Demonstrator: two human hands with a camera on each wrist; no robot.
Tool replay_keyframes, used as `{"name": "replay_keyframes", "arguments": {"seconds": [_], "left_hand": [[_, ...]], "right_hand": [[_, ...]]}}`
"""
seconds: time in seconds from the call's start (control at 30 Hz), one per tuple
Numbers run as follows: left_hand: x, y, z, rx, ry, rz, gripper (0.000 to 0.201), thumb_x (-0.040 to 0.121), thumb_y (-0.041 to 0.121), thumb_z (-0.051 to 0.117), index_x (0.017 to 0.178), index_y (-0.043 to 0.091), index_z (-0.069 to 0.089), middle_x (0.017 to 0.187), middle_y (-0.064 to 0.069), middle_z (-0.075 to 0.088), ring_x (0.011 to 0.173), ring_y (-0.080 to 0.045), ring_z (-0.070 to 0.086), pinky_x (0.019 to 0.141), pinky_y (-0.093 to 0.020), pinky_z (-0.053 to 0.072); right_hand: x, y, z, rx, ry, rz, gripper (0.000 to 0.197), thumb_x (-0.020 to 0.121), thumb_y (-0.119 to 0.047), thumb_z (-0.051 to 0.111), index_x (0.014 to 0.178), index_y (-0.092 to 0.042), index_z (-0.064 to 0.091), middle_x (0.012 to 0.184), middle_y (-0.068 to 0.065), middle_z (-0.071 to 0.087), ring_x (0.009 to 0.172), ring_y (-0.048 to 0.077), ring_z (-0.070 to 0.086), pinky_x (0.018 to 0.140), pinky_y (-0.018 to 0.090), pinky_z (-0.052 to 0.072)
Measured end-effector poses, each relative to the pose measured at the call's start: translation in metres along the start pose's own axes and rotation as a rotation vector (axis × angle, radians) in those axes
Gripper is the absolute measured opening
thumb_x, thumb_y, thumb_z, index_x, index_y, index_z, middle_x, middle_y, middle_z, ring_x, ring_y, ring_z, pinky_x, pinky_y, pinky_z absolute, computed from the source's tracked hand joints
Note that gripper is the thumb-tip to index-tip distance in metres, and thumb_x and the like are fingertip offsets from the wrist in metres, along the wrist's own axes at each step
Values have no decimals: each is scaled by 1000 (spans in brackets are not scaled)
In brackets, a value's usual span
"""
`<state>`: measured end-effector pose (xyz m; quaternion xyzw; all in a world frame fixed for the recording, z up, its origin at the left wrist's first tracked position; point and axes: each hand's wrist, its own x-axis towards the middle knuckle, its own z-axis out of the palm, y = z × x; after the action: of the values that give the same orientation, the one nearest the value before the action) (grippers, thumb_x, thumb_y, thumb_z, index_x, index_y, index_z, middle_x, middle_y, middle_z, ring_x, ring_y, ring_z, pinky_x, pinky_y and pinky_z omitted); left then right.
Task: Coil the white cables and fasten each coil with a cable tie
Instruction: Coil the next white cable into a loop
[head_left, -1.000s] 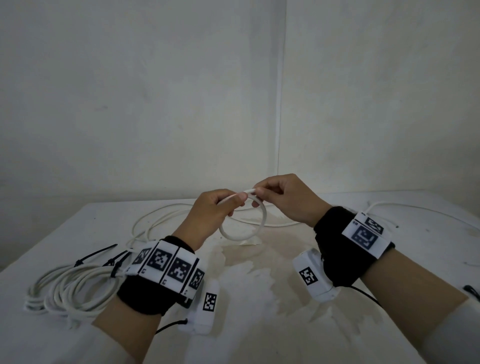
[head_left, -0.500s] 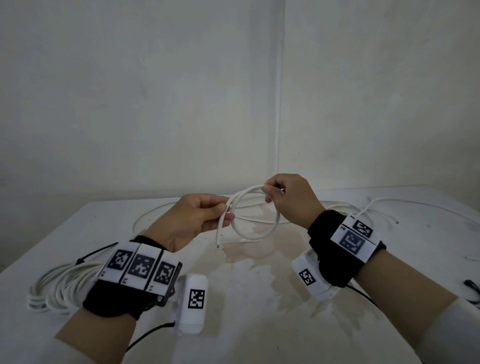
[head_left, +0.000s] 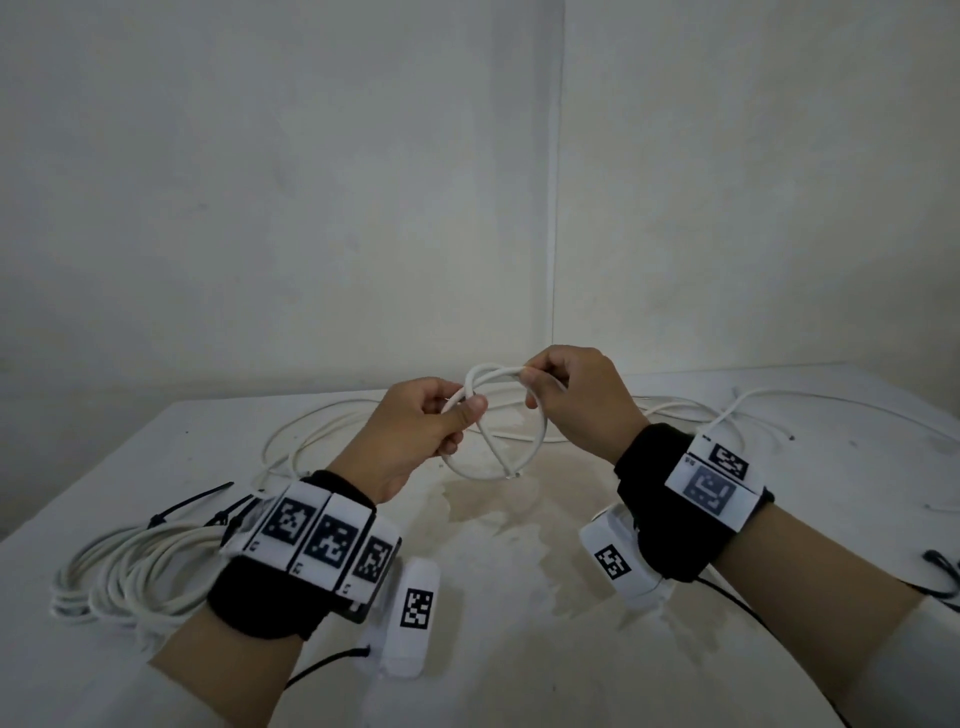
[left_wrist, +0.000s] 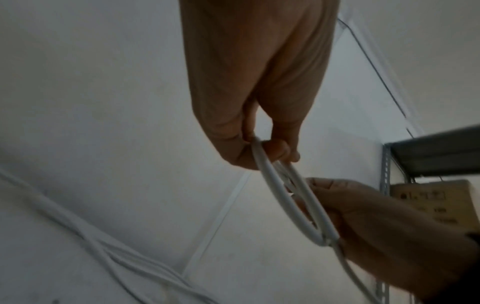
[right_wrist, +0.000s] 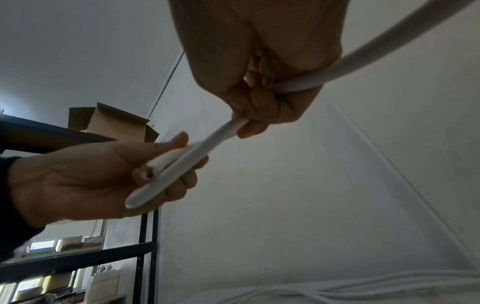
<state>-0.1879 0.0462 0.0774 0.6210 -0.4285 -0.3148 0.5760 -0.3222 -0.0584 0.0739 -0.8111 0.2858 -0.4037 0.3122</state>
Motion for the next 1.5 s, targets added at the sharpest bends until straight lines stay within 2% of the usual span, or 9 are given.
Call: {"name": "replay_keyframes", "arguments": {"seconds": [0.23, 0.37, 0.53, 0.63, 0.73, 0.97, 1.17, 1.4, 1.5], "left_hand": [[7, -16, 0, 358, 182, 217, 13, 84, 14, 67, 83, 3, 60, 65, -1, 59, 43, 1, 57, 46, -14, 48], [12, -22, 1, 552, 356, 363, 15, 89, 15, 59, 79, 10, 49, 70, -8, 62, 62, -22, 66, 53, -37, 56], [13, -23, -6, 859, 365, 524, 12, 89, 15, 59, 82, 9, 50, 82, -4, 46, 73, -21, 45, 63, -30, 33], [14, -23, -11, 670, 225, 437, 14, 88, 18, 61, 81, 14, 49, 86, -4, 50, 73, -17, 46, 62, -23, 32], [11, -19, -9, 297, 22, 226, 20, 91, 19, 56, 76, 17, 44, 64, 1, 59, 57, -11, 53, 58, -22, 40], [6, -12, -9, 162, -194, -17, 54, 100, 41, 20, 75, 10, 57, 62, 1, 40, 52, -12, 37, 58, -24, 32], [0, -12, -12, 746, -95, 223, 41, 100, 34, 27, 67, 22, 48, 61, 6, 39, 55, -6, 37, 53, -10, 33], [-1, -11, -9, 366, -62, 132, 42, 101, 33, 29, 69, 17, 51, 64, 3, 36, 59, -11, 33, 51, -13, 30], [2, -13, -9, 371, -49, 150, 40, 100, 32, 30, 67, 17, 47, 64, 2, 34, 60, -13, 32, 61, -24, 29]], "right_hand": [[1, -3, 2, -3, -48, -9, 22, 91, -13, 55, 69, -16, 55, 56, -7, 56, 47, -7, 50, 49, 4, 35], [-1, -7, 5, 18, -93, -17, 22, 91, -13, 55, 69, -15, 54, 54, -6, 55, 44, -5, 49, 49, 6, 36], [-3, -4, 5, 9, -91, -13, 19, 91, -14, 55, 72, -11, 55, 54, -5, 54, 42, -4, 48, 46, 7, 35], [-2, 0, 3, 11, -66, 2, 22, 91, -13, 55, 69, -14, 55, 55, -5, 55, 43, -4, 48, 47, 7, 35], [-2, 3, 2, 14, -47, 4, 24, 91, -13, 55, 67, -18, 54, 55, -6, 55, 45, -4, 49, 49, 6, 36], [-2, 11, -2, 2, -18, 21, 17, 91, -12, 54, 74, -12, 55, 57, -5, 56, 48, -5, 50, 49, 5, 37], [-2, 12, -7, 2, -25, -6, 23, 90, -13, 56, 68, -19, 53, 56, -5, 56, 47, -5, 52, 50, 6, 37], [0, 12, -5, 7, 25, -17, 17, 91, -14, 55, 73, -15, 56, 58, -6, 56, 51, -6, 51, 54, 6, 38], [1, 11, -7, -24, 18, -43, 16, 91, -14, 54, 75, -15, 57, 58, -6, 56, 53, -1, 50, 55, 6, 37]]}}
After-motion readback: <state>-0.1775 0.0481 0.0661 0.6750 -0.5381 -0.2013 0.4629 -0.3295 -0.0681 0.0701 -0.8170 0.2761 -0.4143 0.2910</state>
